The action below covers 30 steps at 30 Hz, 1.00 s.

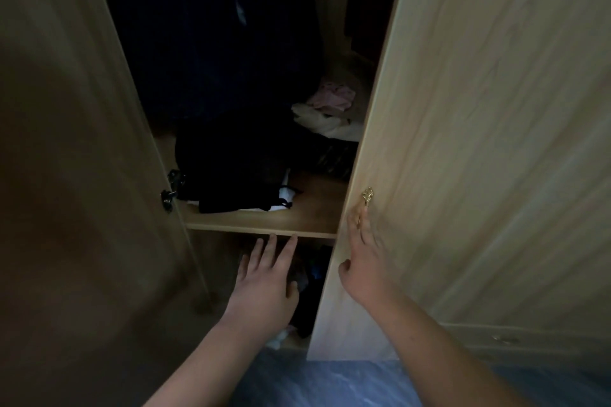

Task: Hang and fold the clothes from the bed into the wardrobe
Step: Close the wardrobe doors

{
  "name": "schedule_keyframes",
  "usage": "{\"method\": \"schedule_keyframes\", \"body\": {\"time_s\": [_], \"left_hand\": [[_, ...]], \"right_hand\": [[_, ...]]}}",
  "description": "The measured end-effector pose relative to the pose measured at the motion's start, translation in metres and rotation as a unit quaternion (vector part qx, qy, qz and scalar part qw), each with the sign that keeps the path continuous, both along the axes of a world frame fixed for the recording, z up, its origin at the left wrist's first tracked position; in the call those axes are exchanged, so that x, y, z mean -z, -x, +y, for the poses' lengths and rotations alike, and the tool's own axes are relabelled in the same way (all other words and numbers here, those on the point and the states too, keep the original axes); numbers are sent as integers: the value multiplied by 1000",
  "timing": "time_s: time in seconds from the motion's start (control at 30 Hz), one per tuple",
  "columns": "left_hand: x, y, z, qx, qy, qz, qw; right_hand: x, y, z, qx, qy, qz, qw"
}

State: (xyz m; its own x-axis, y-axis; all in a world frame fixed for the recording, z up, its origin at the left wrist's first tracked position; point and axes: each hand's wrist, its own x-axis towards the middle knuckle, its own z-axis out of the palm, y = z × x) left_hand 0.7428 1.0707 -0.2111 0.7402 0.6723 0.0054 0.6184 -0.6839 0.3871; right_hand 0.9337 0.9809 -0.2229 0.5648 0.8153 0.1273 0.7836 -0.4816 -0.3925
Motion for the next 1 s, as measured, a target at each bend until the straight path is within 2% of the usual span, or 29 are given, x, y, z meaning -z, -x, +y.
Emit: {"method": "schedule_keyframes", "body": {"time_s": [0.2, 0.47, 0.6, 0.77, 1.0], "left_hand": [[1, 6, -10, 7, -11, 18, 1000], [-15, 26, -44, -34, -38, 13, 999], [-28, 44, -74, -53, -62, 13, 997], [-28, 87, -119, -115, -79, 28, 990], [-26, 189, -160, -242, -62, 86, 965]], "right_hand": [[0, -19, 5, -23, 21, -14, 999], [-23, -30, 1, -43, 114, -22, 992], [-36, 5, -41, -74, 61, -32, 995], [-37, 70, -107, -160, 30, -42, 986], [-45, 147, -122, -252, 6, 4, 968]]}}
